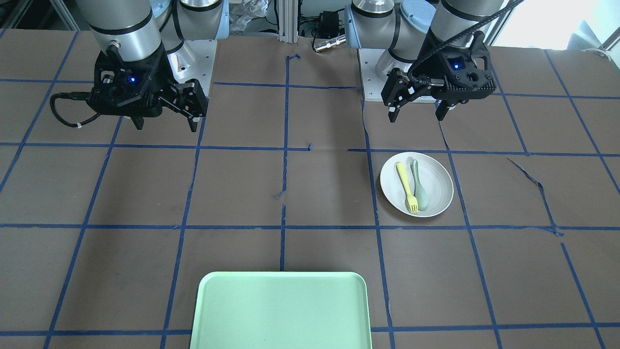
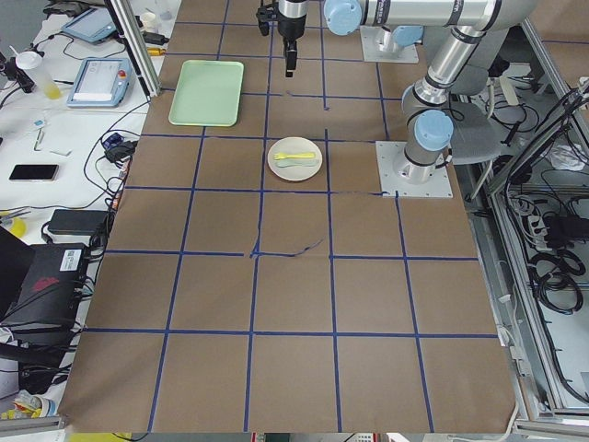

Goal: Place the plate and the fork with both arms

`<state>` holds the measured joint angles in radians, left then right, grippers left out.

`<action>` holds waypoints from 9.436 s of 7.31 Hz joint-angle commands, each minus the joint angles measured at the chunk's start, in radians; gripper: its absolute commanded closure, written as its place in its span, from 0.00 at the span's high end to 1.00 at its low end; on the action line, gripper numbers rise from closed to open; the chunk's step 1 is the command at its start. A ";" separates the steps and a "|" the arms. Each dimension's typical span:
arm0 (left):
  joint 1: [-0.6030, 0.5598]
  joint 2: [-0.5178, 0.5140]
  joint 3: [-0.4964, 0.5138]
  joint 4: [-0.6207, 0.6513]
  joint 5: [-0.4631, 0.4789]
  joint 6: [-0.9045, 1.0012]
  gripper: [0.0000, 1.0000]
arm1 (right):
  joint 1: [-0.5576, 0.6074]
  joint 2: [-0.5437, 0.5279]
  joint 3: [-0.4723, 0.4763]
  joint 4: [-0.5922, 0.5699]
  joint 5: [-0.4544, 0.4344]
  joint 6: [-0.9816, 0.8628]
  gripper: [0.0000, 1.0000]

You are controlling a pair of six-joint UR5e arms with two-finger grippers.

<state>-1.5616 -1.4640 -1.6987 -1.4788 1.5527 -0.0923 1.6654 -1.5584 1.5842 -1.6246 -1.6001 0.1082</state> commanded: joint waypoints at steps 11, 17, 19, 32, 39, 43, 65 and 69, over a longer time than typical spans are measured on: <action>0.000 -0.021 0.001 0.011 0.023 0.023 1.00 | -0.001 0.001 0.002 0.000 -0.003 -0.001 1.00; 0.059 -0.062 -0.062 0.034 0.027 0.173 0.96 | 0.001 0.001 0.002 0.000 -0.003 -0.001 1.00; 0.289 -0.079 -0.233 0.176 0.015 0.348 0.90 | 0.001 0.001 0.003 0.000 -0.003 -0.001 1.00; 0.485 -0.306 -0.458 0.569 -0.046 0.454 0.00 | -0.001 0.001 0.003 0.000 -0.003 -0.001 1.00; 0.292 -0.422 -0.037 0.319 -0.240 0.353 0.00 | 0.001 0.001 0.005 0.000 -0.003 -0.001 1.00; 0.063 -0.732 0.385 0.282 -0.268 0.145 0.00 | 0.001 0.001 0.005 0.000 -0.001 -0.001 1.00; -0.049 -0.138 0.054 0.098 -0.005 -0.083 1.00 | 0.001 0.003 0.003 -0.001 -0.003 -0.001 1.00; -0.049 -0.061 -0.012 0.075 0.020 -0.083 1.00 | 0.005 0.059 -0.030 -0.057 -0.009 -0.018 1.00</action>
<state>-1.6103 -1.5305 -1.7060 -1.3952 1.5708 -0.1740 1.6670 -1.5316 1.5736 -1.6632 -1.6115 0.1033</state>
